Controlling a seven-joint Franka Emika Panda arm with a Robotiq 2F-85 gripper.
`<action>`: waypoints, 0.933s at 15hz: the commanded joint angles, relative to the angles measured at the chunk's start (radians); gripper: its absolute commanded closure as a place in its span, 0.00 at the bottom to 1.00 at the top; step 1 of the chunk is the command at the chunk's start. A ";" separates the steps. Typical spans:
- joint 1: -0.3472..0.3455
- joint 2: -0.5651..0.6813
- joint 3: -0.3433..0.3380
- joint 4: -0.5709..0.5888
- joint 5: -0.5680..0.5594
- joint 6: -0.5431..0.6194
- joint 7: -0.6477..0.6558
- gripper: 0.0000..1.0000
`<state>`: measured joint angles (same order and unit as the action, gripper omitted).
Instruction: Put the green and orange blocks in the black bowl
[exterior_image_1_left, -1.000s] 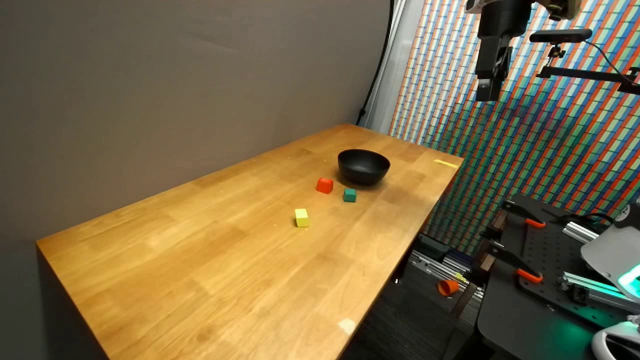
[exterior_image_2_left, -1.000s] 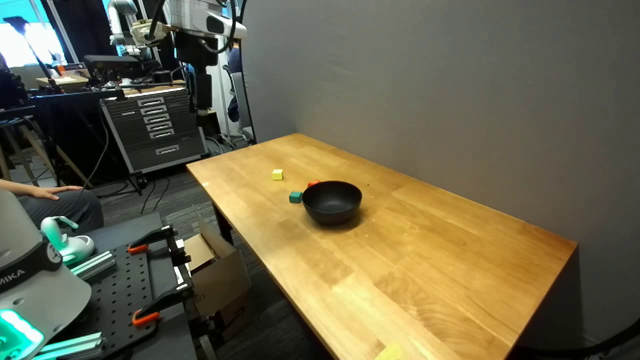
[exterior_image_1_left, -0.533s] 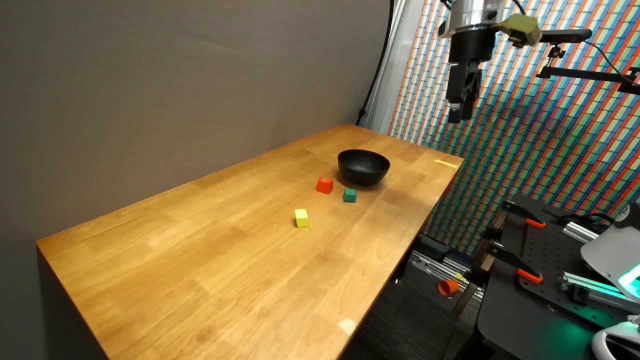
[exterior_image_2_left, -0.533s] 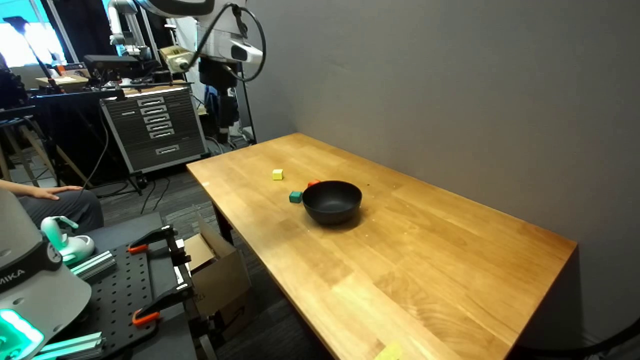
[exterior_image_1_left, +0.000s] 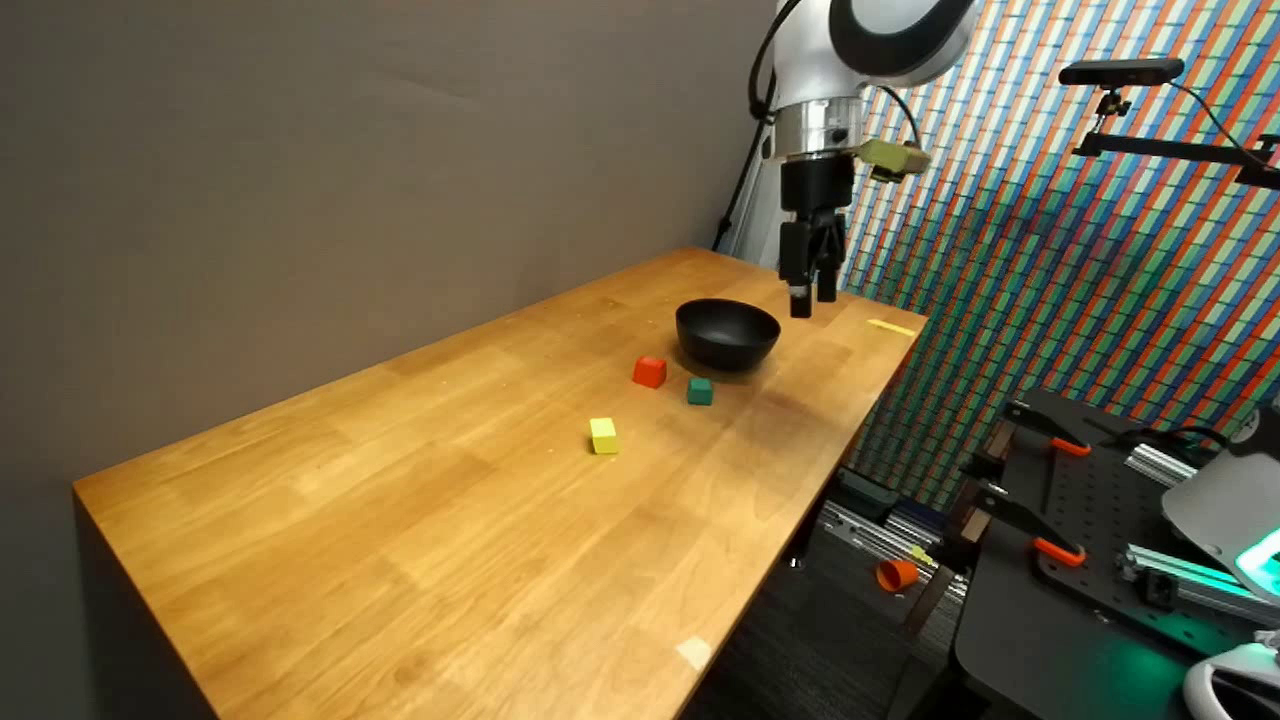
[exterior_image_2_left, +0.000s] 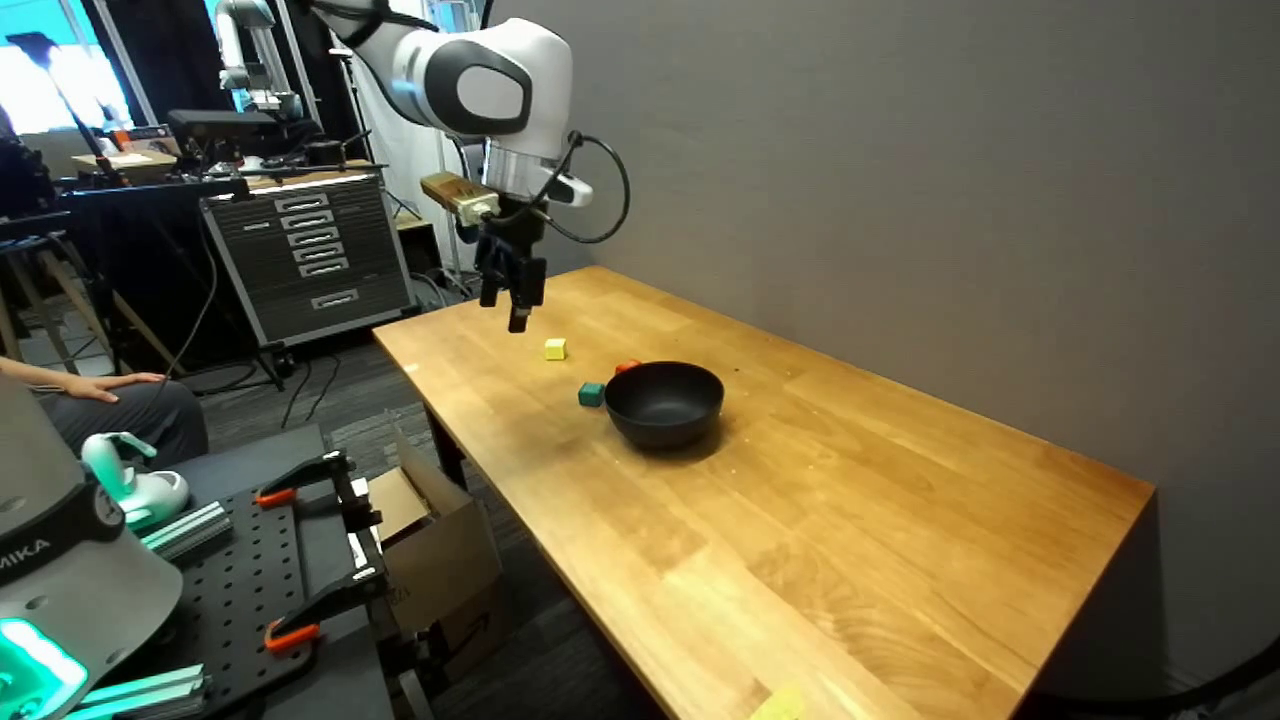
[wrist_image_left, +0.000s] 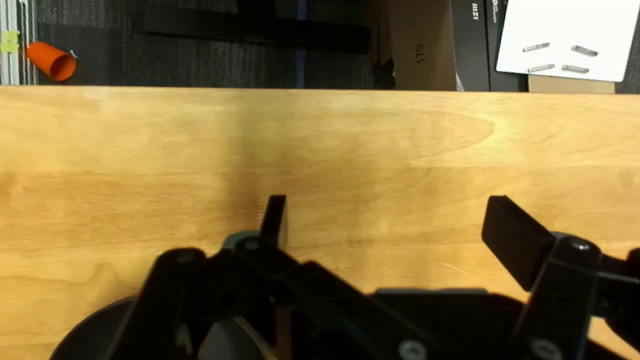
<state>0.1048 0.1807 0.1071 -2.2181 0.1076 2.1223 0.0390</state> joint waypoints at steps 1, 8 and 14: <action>0.001 0.179 -0.003 0.162 -0.031 -0.009 -0.036 0.00; -0.009 0.406 -0.004 0.353 -0.040 0.006 -0.113 0.00; 0.004 0.505 -0.014 0.445 -0.071 0.083 -0.102 0.00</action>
<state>0.1020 0.6393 0.1011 -1.8338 0.0619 2.1698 -0.0602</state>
